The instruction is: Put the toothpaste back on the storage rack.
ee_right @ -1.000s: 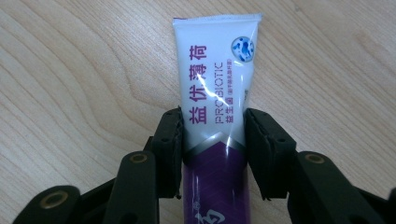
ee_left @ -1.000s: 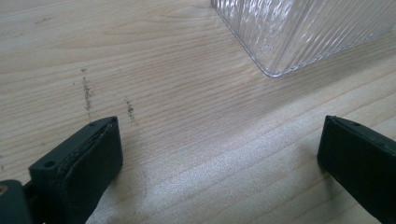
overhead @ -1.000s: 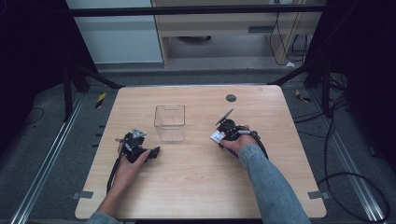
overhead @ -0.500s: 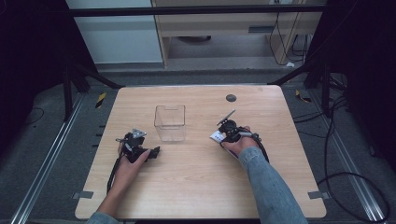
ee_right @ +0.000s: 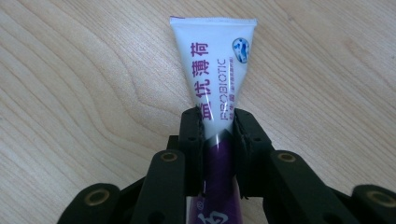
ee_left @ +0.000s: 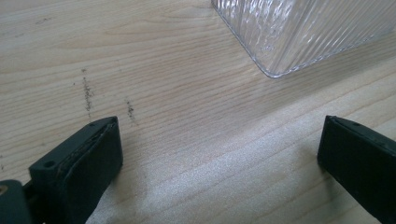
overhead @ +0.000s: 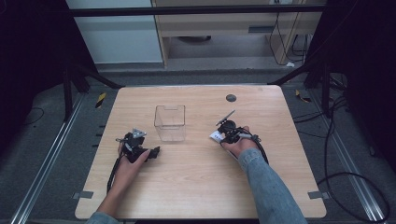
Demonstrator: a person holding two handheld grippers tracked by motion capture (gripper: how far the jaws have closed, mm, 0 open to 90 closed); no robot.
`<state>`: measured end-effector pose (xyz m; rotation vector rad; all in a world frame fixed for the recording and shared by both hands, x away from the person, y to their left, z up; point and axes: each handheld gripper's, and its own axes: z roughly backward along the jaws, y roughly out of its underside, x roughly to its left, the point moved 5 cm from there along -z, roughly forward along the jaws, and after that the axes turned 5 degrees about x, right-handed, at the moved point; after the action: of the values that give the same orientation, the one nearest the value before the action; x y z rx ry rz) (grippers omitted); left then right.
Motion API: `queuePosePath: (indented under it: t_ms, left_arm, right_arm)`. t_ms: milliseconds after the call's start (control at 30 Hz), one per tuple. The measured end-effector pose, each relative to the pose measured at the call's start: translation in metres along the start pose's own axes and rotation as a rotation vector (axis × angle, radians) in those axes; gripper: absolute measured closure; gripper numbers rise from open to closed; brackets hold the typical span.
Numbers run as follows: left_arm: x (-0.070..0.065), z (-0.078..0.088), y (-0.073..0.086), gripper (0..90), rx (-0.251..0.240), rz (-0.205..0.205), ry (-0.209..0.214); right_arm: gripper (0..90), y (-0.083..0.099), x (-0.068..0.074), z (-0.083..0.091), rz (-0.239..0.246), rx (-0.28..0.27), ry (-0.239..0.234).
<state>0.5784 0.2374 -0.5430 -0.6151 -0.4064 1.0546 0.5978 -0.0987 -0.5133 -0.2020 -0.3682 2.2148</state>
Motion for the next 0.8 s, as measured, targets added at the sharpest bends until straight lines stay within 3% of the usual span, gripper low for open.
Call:
queuePosePath:
  t_ms: [433,800]
  left_arm:
    - [0.0,0.0,0.0,0.0,0.0,0.0,0.0]
    - [0.0,0.0,0.0,0.0,0.0,0.0,0.0]
  right_arm:
    - [79.5,0.001,0.0,0.006,-0.019,-0.008,-0.022]
    - [79.8,-0.003,-0.006,0.025,-0.042,-0.076,-0.027]
